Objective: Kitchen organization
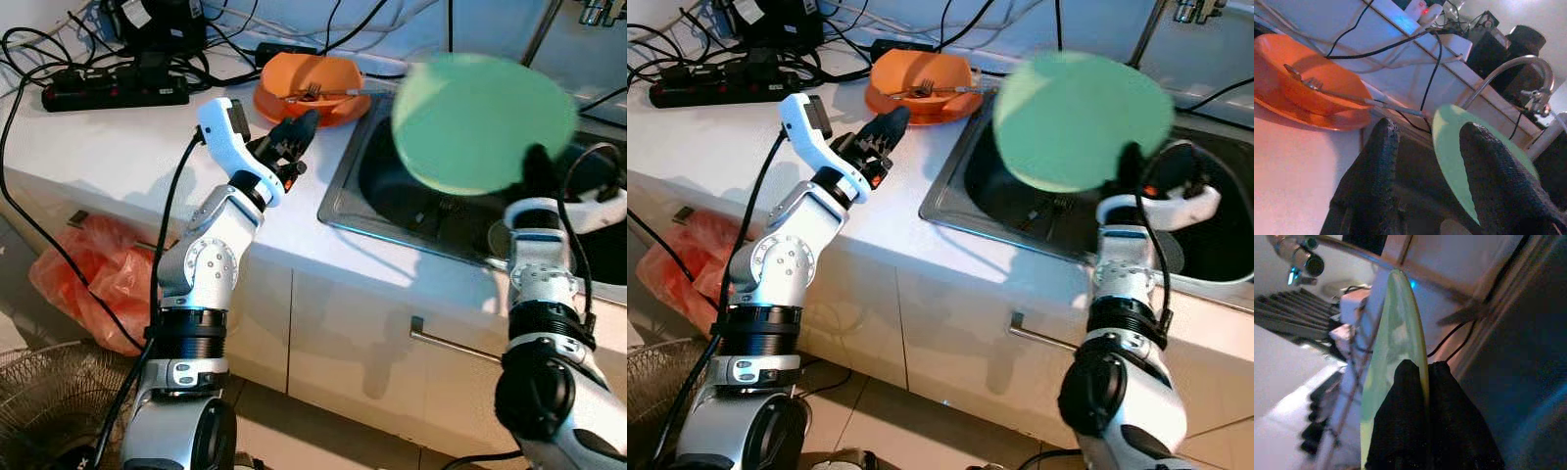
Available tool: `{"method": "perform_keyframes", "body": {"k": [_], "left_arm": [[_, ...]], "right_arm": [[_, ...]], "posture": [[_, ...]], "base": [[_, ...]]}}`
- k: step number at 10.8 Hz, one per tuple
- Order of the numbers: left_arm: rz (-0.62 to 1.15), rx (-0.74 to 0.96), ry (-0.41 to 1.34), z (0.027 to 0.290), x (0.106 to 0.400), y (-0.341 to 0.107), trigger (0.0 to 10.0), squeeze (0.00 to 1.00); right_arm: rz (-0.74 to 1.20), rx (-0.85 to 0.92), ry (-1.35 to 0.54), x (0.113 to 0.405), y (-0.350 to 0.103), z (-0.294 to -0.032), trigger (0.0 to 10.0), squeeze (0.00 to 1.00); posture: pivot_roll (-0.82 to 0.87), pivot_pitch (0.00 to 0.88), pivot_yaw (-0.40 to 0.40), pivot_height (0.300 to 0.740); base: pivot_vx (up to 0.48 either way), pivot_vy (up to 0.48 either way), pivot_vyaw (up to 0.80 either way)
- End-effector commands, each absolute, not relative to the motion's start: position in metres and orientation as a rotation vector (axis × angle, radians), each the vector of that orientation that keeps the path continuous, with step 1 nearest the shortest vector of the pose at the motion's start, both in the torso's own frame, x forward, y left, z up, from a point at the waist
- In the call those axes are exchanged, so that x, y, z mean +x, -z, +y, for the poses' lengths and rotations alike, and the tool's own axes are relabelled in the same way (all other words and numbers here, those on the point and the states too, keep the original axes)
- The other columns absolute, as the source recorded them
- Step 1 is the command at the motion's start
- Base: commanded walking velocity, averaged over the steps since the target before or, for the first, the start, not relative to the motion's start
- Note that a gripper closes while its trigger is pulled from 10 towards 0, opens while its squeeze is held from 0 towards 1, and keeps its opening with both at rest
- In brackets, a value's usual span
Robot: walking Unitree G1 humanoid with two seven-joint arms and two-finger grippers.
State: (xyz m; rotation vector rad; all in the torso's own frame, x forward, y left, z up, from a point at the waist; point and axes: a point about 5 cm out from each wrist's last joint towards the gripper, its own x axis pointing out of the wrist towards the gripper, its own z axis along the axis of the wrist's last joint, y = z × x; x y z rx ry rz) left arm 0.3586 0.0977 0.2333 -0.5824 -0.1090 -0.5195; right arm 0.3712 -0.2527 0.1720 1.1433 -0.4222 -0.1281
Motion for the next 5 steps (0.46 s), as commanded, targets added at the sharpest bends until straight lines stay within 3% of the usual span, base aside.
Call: {"method": "perform_keyframes", "body": {"k": [1, 5], "left_arm": [[-0.101, -0.521, 0.529, 0.094, 0.356, -0.232, 10.0, 0.00], [-0.077, -0.439, 0.515, 0.094, 0.353, -0.224, 10.0, 0.00]], "right_arm": [[-0.417, 1.045, 0.156, 0.374, -0.179, -0.256, 10.0, 0.00], [-0.309, 0.691, 0.178, 0.376, -0.171, -0.242, 10.0, 0.00]], "posture": [[0.07, 0.051, -0.041, 0.740], [0.07, 0.053, -0.042, 0.740]], "base": [[0.000, 0.000, 0.00], [0.000, 0.000, 0.00]]}}
